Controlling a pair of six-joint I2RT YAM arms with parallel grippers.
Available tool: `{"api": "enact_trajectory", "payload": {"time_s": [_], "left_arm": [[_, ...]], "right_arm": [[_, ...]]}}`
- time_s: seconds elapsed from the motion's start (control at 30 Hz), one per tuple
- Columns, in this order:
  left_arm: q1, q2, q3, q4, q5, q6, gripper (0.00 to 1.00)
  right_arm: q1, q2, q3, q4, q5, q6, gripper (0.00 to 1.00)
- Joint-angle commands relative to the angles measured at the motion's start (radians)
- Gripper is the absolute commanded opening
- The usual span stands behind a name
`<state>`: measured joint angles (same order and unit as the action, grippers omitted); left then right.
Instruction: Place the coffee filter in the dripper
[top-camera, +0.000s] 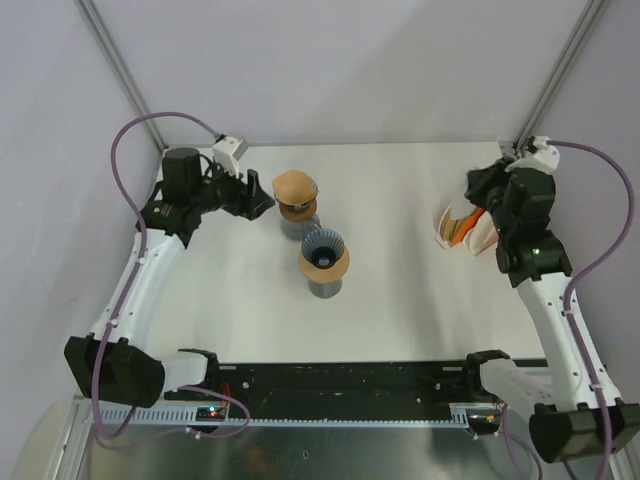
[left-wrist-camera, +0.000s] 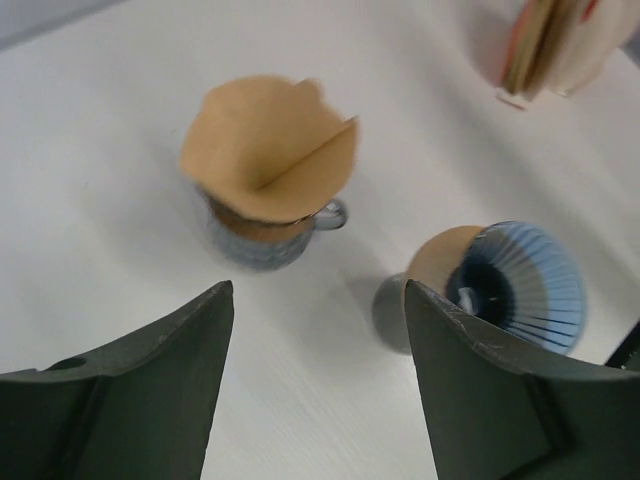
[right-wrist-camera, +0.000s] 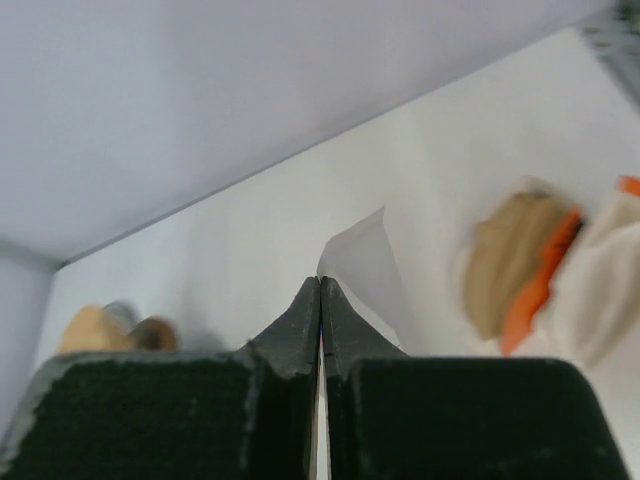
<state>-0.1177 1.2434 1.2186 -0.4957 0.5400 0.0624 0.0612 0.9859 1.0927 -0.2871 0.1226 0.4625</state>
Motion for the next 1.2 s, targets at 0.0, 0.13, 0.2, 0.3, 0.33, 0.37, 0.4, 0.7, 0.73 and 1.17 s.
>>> {"api": "enact_trajectory", "payload": {"time_s": [0.0,0.13,0.2,0.3,0.33,0.37,0.4,0.7,0.73,1.17], "left_arm": [[-0.129,-0.051,0.111,0.0,0.059,0.051,0.73],[-0.317,-0.036,0.175,-0.002,-0.07,0.105,0.75],[-0.427,-0.011,0.207,-0.001,-0.199,0.135,0.75],[-0.564,0.036,0.273,0.006,-0.394,0.166,0.77],[-0.615,0.049,0.293,0.014,-0.46,0.177,0.8],[-0.659,0.057,0.306,0.018,-0.512,0.193,0.81],[-0.709,0.066,0.322,0.022,-0.567,0.214,0.83],[-0.953,0.148,0.351,0.101,-0.889,0.314,0.88],[-0.957,0.153,0.351,0.109,-0.911,0.31,0.88],[-0.962,0.187,0.304,0.255,-1.046,0.328,0.52]], "right_arm": [[0.197,-0.037,0.086,-0.023,0.089,0.036,0.0],[0.381,-0.029,0.111,0.0,0.154,0.074,0.0],[0.446,-0.026,0.112,0.028,0.163,0.102,0.0],[0.539,-0.023,0.113,0.086,0.194,0.129,0.0],[0.572,-0.022,0.113,0.102,0.21,0.133,0.0],[0.595,-0.02,0.113,0.119,0.233,0.136,0.0],[0.618,-0.017,0.113,0.133,0.252,0.136,0.0],[0.726,0.002,0.113,0.205,0.322,0.138,0.0],[0.731,0.002,0.113,0.206,0.326,0.137,0.0],[0.778,0.026,0.113,0.22,0.323,0.139,0.0]]}}
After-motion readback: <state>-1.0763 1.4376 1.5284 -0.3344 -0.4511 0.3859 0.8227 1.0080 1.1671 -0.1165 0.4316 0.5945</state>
